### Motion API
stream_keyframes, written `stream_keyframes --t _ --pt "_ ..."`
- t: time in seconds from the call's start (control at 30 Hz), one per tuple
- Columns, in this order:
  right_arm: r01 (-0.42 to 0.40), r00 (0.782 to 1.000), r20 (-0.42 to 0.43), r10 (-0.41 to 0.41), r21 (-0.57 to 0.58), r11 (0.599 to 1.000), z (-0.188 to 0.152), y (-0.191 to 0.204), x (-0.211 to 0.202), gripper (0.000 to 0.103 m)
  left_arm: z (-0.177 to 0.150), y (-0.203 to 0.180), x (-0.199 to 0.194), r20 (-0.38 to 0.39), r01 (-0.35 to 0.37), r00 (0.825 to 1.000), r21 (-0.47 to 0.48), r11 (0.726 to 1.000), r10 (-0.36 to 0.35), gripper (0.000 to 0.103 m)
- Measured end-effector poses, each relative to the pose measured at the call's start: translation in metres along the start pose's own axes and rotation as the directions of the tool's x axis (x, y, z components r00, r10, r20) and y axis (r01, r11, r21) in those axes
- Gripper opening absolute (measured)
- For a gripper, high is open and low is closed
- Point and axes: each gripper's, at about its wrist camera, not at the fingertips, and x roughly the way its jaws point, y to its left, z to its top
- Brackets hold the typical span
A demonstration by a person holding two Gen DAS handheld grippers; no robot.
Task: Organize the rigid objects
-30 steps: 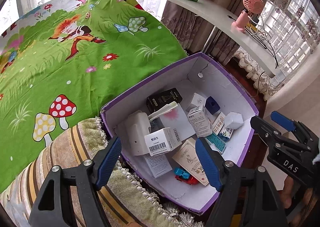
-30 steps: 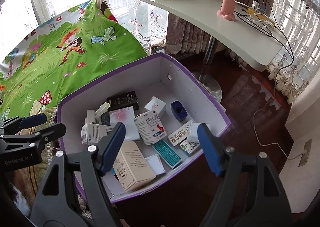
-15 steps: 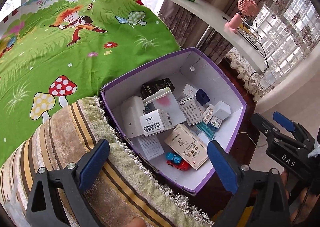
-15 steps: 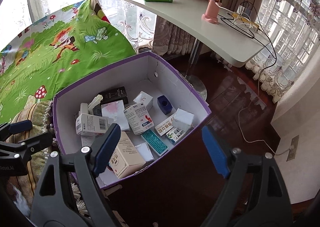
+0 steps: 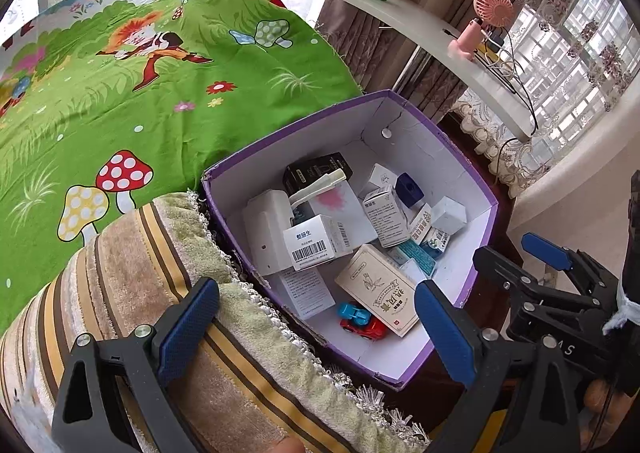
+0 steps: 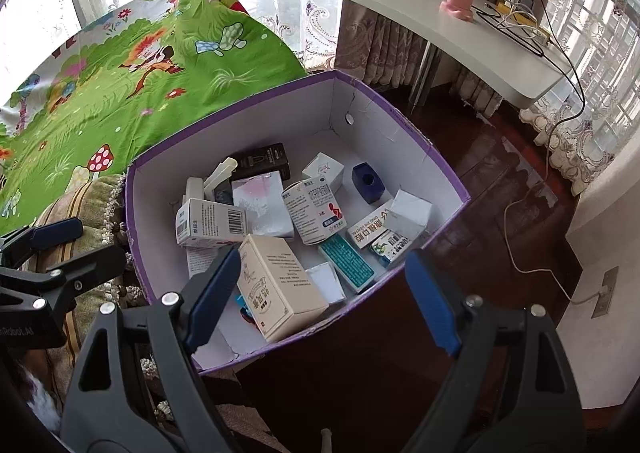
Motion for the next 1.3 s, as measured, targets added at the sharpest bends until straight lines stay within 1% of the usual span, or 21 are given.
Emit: stream_keyframes --t 0.2,0.43,1.03,1.3 --pt "-0.025 0.999 -0.021 0.025 0.011 1.000 -0.0016 -0.0010 0.0050 0.086 -0.0002 0.0006 0.0007 0.001 0.002 1.000 0.000 1.000 -0.002 0.099" --pt "-0.005 1.000 -0.012 0.005 0.004 1.000 -0.0021 -0.0002 0.0040 0.086 -0.0007 -0.0014 0.0022 -0.008 -0.010 1.000 0.011 1.000 0.011 0.099" --pt "0.011 1.000 -0.003 -0.011 -0.003 1.000 -0.0005 -0.0003 0.0022 0.086 0.0009 0.0018 0.0022 -0.008 0.002 1.000 -0.002 1.000 -0.002 0.099" --pt "0.011 1.000 -0.003 -0.011 -0.003 1.000 -0.0003 -0.0002 0.0019 0.086 0.0016 0.0027 0.0029 -0.008 0.023 1.000 -0.013 1.000 -0.023 0.101"
